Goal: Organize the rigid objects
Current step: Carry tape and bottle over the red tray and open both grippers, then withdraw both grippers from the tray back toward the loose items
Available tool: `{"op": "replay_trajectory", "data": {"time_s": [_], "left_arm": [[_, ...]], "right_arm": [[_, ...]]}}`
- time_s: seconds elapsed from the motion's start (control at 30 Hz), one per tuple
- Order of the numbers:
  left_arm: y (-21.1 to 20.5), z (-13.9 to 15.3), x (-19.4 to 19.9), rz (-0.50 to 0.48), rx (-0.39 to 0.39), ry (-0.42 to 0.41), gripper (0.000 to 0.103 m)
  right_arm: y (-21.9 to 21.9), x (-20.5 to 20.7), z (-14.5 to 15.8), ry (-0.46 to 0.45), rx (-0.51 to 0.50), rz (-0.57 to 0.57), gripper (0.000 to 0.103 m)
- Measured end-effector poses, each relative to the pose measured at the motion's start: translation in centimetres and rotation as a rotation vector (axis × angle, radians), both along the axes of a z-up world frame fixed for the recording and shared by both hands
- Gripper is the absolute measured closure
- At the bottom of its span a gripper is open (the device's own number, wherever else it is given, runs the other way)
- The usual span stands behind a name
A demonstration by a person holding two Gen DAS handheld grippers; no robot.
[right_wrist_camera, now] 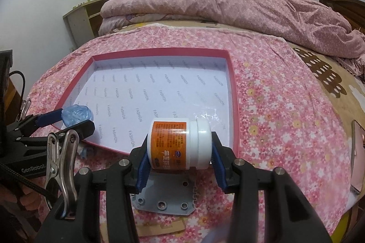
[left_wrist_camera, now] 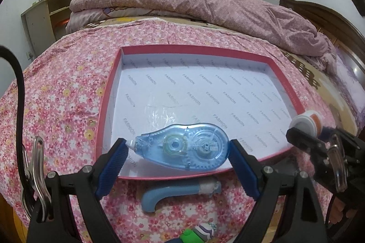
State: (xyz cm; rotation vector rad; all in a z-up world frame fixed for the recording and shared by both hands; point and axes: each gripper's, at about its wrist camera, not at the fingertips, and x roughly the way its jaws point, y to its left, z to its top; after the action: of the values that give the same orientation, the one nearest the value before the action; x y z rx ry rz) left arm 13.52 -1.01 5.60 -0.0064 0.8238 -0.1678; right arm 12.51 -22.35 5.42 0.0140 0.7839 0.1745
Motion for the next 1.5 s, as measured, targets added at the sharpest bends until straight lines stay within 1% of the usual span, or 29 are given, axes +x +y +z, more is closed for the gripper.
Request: {"op": "replay_trajectory", "data": {"time_s": [0.3, 0.37, 0.43, 0.6, 0.77, 0.93, 1.2, 1.5], "left_arm": [[-0.8, 0.2, 0.1, -0.01, 0.033, -0.006, 0.012], [-1.0, 0.3, 0.1, -0.013, 0.038, -0.013, 0.012], [-1.0, 0.6, 0.1, -0.019, 0.045, -0.028, 0.011], [-1.2, 1.3, -0.3, -0.026, 0.061, -0.062, 0.011], [-0.4, 1.8, -0.5, -0.012, 0.036, -0.056, 0.011], [0.3, 2.3, -1.7, -0.003, 0.023, -0.056, 0.011], [1.2, 2.1, -4.4, -0.003, 0.022, -0.047, 0.011], [2.1, 1.7, -7.4, -0.003, 0.016, -0.03, 0.011]], "right_arm": [[0.1, -0.3, 0.5, -0.03, -0.001, 0.002, 0.055], [0.2, -0.5, 0.7, -0.04, -0.007, 0.005, 0.054], [0.3, -0.7, 0.9, -0.051, -0.01, 0.007, 0.049], [0.4, -1.0, 1.1, -0.065, -0.016, 0.009, 0.048], [0.4, -1.4, 1.3, -0.07, -0.015, 0.009, 0.041], [0.4, -2.0, 1.7, -0.069, -0.015, 0.01, 0.04], [0.1, -4.4, 2.1, -0.072, -0.016, 0.025, 0.04], [-0.2, -8.7, 1.0, -0.03, -0.026, 0.047, 0.04]]}}
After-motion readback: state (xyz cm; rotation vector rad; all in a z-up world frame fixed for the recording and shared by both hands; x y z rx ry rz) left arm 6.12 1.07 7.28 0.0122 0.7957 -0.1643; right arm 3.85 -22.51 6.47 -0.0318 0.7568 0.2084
